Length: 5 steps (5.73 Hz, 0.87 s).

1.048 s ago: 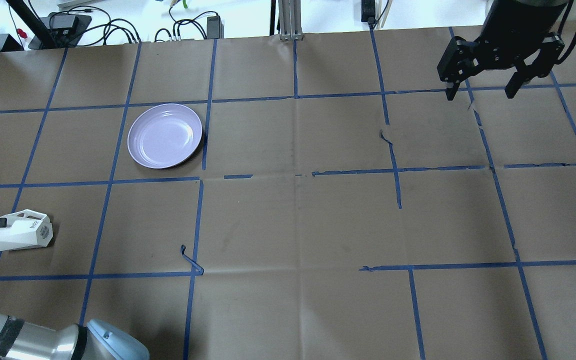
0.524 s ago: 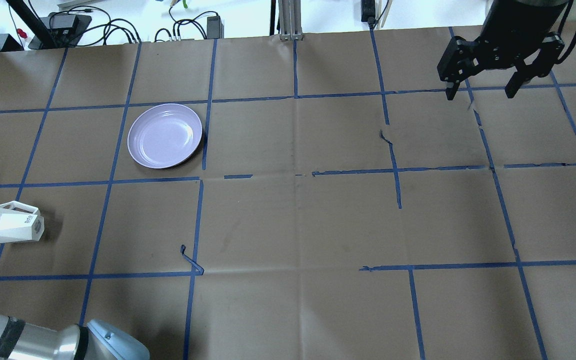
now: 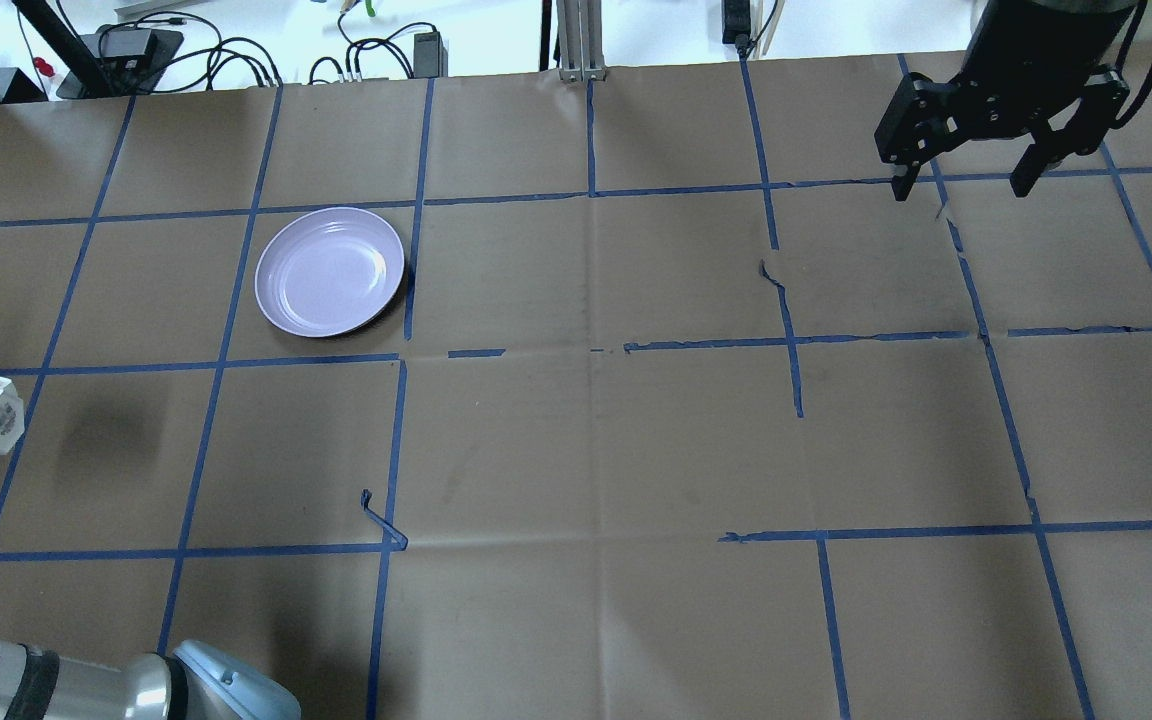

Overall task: Flip cup and place on plate
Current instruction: 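Carry the cup with the left gripper over the lavender plate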

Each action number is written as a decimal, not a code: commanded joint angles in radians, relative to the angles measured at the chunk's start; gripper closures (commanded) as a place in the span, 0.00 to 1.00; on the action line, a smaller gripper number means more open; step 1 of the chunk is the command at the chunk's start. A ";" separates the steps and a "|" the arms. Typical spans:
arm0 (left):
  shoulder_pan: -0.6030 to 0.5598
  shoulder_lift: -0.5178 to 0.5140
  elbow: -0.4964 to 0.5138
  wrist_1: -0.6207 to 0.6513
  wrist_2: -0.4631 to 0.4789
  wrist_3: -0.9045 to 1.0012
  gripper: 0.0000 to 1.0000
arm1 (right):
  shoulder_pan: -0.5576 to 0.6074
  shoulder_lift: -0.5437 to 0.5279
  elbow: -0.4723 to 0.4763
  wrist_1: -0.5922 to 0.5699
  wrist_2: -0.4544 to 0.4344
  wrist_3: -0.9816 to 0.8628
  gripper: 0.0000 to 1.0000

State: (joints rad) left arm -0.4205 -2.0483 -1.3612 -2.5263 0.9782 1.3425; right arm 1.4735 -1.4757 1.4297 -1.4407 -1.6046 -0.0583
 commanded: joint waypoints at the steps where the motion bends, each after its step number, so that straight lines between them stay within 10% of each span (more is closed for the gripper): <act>1: -0.088 0.115 0.002 -0.019 -0.036 -0.107 1.00 | 0.001 0.000 0.000 -0.001 0.000 0.000 0.00; 3: -0.310 0.242 0.001 0.338 -0.021 -0.518 1.00 | 0.001 0.000 0.000 -0.001 0.000 0.000 0.00; 5: -0.612 0.280 0.001 0.745 0.183 -0.932 1.00 | 0.001 0.000 0.000 -0.001 0.000 0.000 0.00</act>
State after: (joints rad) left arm -0.8950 -1.7828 -1.3606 -1.9696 1.0577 0.5978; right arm 1.4740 -1.4757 1.4296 -1.4419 -1.6046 -0.0583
